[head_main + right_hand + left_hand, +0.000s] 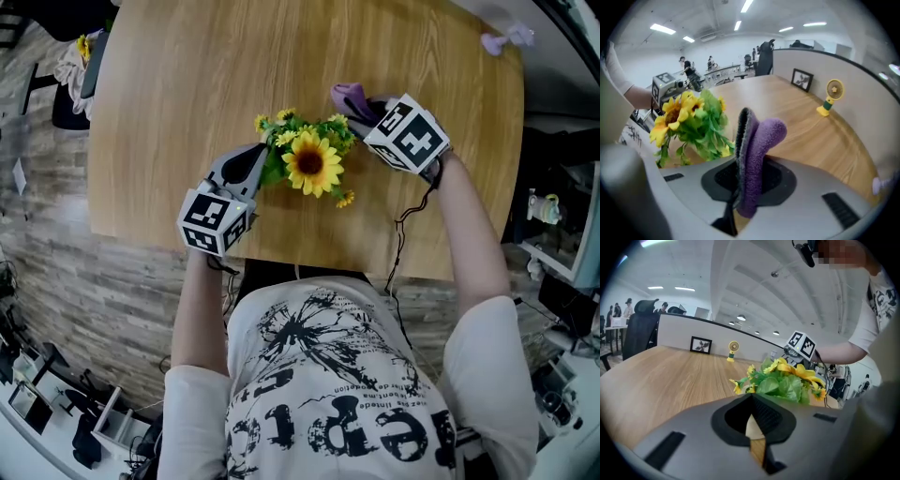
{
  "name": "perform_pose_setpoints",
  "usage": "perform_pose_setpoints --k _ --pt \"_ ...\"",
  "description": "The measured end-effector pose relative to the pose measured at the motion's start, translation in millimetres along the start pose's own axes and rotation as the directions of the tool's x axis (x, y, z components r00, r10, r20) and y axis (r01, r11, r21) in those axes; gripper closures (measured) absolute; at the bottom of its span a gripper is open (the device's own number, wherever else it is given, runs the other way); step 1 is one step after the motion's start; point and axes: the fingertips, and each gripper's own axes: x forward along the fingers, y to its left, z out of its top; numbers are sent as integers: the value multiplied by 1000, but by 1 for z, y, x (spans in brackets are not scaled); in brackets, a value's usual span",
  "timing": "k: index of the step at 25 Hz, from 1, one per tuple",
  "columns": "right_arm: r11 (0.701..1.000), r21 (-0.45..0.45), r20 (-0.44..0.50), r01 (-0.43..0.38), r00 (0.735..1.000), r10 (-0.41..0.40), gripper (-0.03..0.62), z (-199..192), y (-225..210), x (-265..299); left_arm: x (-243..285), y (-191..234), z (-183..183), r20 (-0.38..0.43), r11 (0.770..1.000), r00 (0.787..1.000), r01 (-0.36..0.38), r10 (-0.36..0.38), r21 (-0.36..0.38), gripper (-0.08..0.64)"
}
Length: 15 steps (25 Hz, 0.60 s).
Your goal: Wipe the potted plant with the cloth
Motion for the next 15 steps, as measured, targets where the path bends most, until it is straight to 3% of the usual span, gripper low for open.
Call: perform_pose_setpoints --k 2,5,9,15 --pt "993 98 115 62 991 -74 522 17 -8 -11 -1 0 0 -8 1000 1000 -10 10 17 557" --pt "969 220 259 112 951 -169 522 39 -11 -29 1 0 2 -36 997 999 -38 41 67 557" --pt "952 229 354 204 893 -277 522 66 -6 -57 -13 4 31 55 983 991 -125 119 137 557" --pt "925 279 451 259 815 -364 522 110 15 -101 -51 11 82 174 974 983 -99 64 204 557"
